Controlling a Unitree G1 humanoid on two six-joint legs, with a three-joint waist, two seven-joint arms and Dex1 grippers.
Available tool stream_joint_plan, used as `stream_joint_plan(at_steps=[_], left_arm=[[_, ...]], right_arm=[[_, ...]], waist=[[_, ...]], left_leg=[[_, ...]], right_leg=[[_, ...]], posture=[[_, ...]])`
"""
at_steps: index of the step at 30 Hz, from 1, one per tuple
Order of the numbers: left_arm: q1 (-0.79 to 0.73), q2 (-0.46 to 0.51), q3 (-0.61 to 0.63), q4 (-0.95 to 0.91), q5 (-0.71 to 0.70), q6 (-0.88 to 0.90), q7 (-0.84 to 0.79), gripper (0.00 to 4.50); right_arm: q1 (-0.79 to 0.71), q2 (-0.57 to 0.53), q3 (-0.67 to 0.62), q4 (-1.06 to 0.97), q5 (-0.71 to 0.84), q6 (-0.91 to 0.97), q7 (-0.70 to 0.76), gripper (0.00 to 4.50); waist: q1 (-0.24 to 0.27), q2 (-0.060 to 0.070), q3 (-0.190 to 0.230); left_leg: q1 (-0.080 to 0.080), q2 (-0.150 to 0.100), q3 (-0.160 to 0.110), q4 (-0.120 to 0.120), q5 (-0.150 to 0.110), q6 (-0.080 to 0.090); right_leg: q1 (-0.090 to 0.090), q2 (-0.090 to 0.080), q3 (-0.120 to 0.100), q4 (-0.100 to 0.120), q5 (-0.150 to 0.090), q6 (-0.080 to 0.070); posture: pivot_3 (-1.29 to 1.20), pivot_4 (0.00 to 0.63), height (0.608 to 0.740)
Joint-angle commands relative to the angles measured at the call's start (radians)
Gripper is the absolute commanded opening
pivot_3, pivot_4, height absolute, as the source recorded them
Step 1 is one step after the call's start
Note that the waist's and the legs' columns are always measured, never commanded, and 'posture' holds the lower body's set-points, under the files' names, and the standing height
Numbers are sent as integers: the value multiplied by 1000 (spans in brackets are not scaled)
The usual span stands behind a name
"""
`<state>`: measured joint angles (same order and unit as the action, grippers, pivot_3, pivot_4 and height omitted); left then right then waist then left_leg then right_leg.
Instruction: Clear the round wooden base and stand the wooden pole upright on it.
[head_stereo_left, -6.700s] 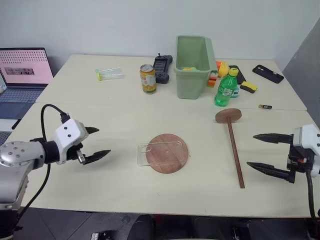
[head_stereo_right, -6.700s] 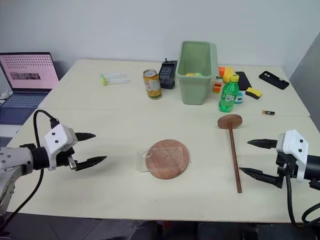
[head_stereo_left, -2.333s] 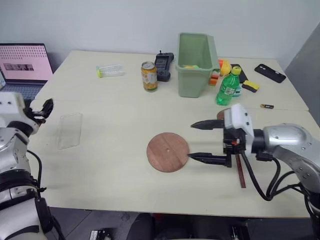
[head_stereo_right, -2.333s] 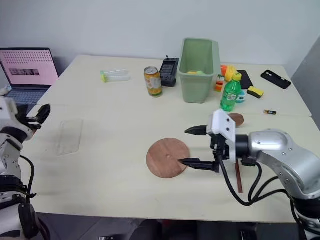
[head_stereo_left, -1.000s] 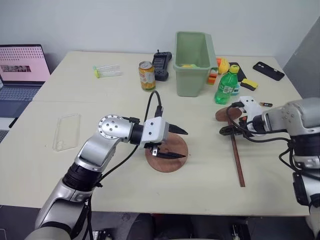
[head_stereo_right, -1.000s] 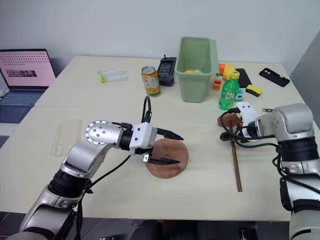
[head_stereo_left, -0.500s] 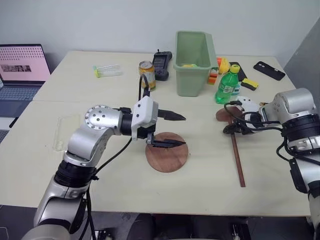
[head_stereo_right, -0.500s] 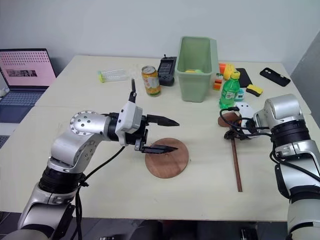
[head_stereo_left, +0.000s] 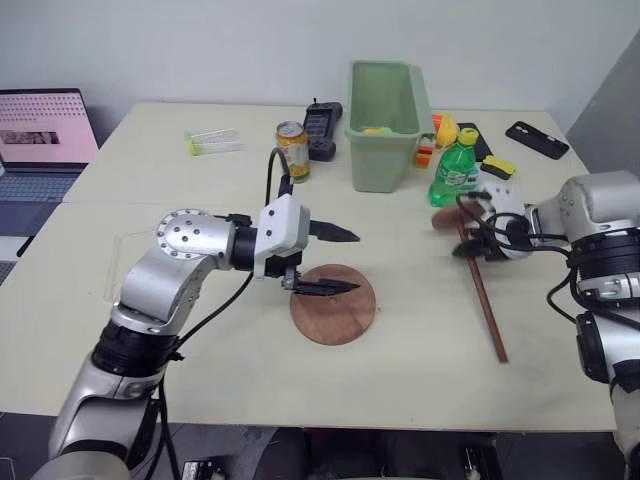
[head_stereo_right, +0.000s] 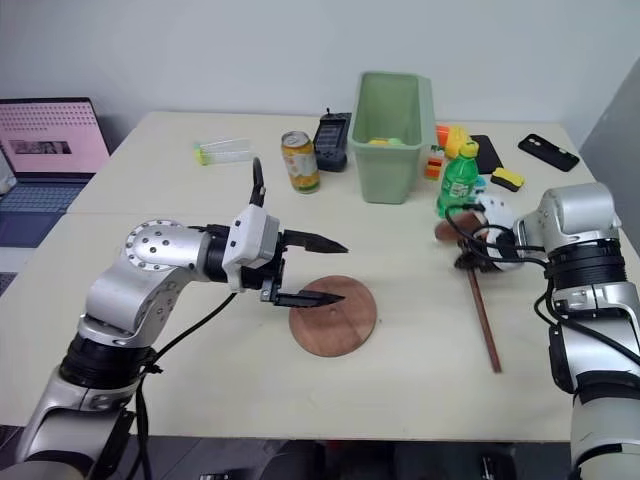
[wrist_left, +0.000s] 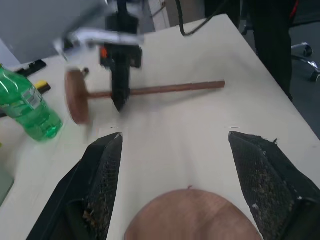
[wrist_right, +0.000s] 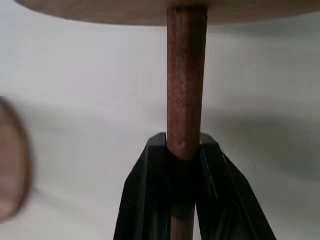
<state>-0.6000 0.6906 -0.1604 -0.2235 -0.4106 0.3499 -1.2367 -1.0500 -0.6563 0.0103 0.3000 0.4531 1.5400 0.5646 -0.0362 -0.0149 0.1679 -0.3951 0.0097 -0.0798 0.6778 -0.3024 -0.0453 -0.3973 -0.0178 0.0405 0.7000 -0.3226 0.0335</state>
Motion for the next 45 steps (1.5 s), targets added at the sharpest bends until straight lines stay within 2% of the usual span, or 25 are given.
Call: stream_joint_plan(at_steps=[1,5,7,12,19,24,32,45], left_arm=[[59,102,63,-15,22,3,-12,3511],[176,203,109,-83,49,-10,-8,3511],[229,231,158,-136,8,28,8,3511],[338,300,237,-157,3,49,10,3511],[452,365,235,-175,65,-25,-9,3511],[460,357,223,-157,79,-30,5,3511],[441,337,200,-153,84,-19,25,3511],[429,326,187,-120,92,-49,22,3511]], right_arm=[[15,84,-202,-358,109,-46,-10,268],[114,245,-390,-640,216,-180,-46,268],[195,319,-405,-759,239,-293,-55,268],[364,404,-231,-910,133,-656,-34,268],[557,494,9,-883,25,-967,3,268],[575,522,111,-808,17,-1052,39,268],[581,519,188,-740,1,-1108,70,268],[574,489,222,-676,-32,-1167,107,268]], waist=[[-9,0,0],[-16,0,0],[-18,1,0],[-11,1,0],[-18,2,1],[-18,2,1],[-19,2,1],[-19,2,1]], left_leg=[[-2,1,0,0,0,0],[-5,2,-1,0,0,0],[-5,2,-1,-1,0,0],[-4,-1,1,1,0,0],[-2,1,1,1,0,0],[-1,1,1,1,1,-1],[-1,1,1,1,1,-1],[-1,1,1,1,1,-1]], right_leg=[[-3,0,0,1,0,0],[-8,0,-1,5,0,0],[-8,0,0,5,0,0],[-8,-1,1,8,0,0],[-8,-1,1,10,0,0],[-8,0,1,11,0,0],[-8,0,1,11,0,0],[-8,0,1,11,0,0]], posture=[[0,150,740],[0,150,740],[0,150,740],[0,150,740],[0,150,740],[0,150,740],[0,150,740],[0,150,740]])
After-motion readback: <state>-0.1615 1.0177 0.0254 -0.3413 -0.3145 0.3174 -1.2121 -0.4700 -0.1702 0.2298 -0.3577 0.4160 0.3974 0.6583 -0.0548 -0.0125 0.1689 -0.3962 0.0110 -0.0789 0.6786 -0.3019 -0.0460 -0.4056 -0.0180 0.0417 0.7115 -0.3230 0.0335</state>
